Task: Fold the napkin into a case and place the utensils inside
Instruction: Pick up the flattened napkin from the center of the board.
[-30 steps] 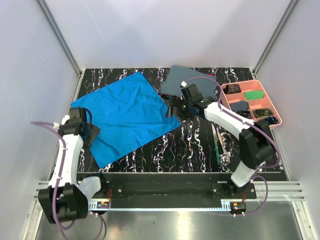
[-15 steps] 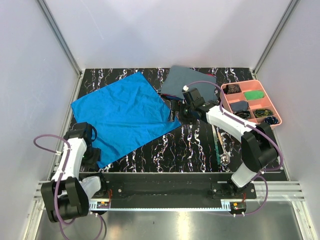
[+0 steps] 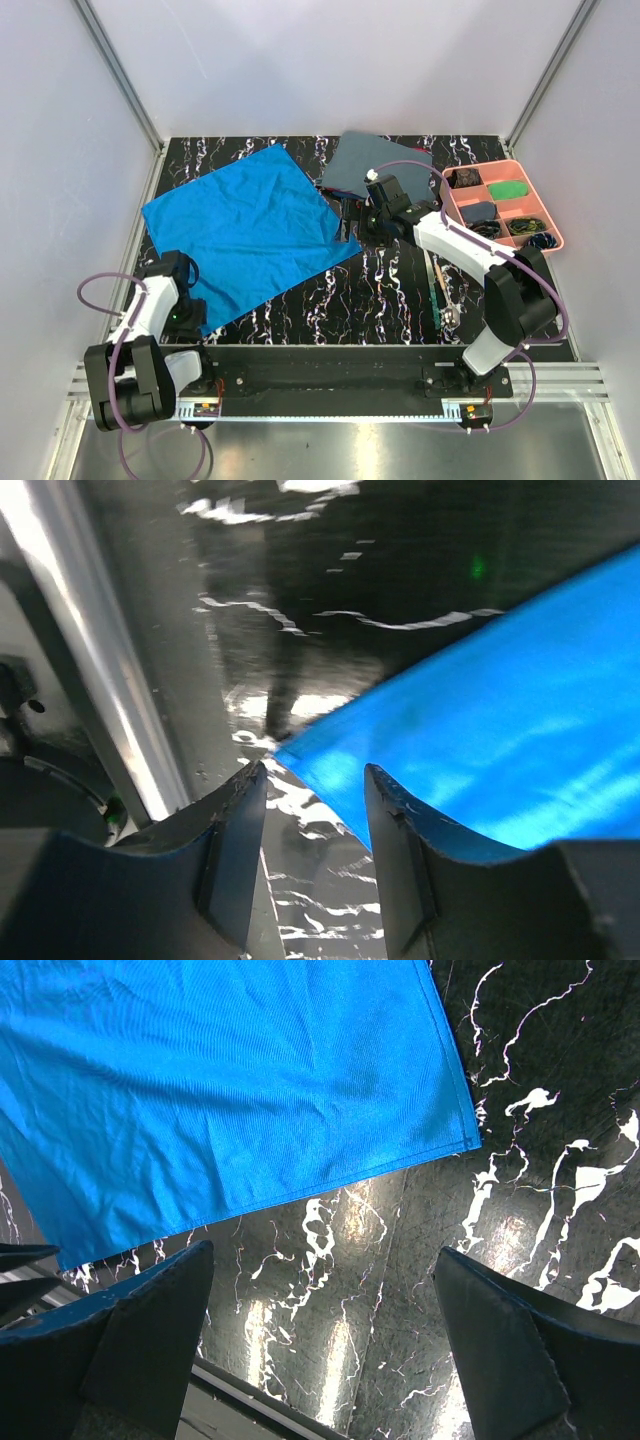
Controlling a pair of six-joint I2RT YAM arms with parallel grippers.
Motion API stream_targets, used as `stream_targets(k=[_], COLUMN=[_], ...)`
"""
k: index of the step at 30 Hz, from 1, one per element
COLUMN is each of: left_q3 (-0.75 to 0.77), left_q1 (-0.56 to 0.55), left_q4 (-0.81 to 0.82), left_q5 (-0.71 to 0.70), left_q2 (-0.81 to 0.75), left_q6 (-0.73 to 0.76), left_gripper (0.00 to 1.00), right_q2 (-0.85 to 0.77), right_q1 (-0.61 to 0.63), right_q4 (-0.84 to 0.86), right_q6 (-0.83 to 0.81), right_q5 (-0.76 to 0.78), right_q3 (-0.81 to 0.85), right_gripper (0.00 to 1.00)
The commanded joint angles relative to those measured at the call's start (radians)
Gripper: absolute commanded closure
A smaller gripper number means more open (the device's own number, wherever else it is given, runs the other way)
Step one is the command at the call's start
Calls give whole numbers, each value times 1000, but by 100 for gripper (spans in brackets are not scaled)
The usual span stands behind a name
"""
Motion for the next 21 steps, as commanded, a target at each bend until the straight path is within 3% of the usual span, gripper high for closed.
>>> stream_targets(k=[1, 9, 17, 21], left_q3=[-41, -102, -108, -82], left_q1=[3, 4, 4, 4], left_q4=[43, 109, 109, 92], left_q5=[-23, -32, 15, 25], left_q2=[-45, -48, -164, -230], left_q6=[-102, -105, -97, -62], left_gripper=[53, 50, 84, 90], right_q2=[-42, -16, 58, 110], right_q1=[-1, -1, -1, -1], right_q4=[29, 32, 23, -5], right_q6=[1, 0, -8, 7], right_q5=[11, 23, 97, 118], right_q3=[9, 0, 0, 14], right_gripper=[0, 0, 1, 5])
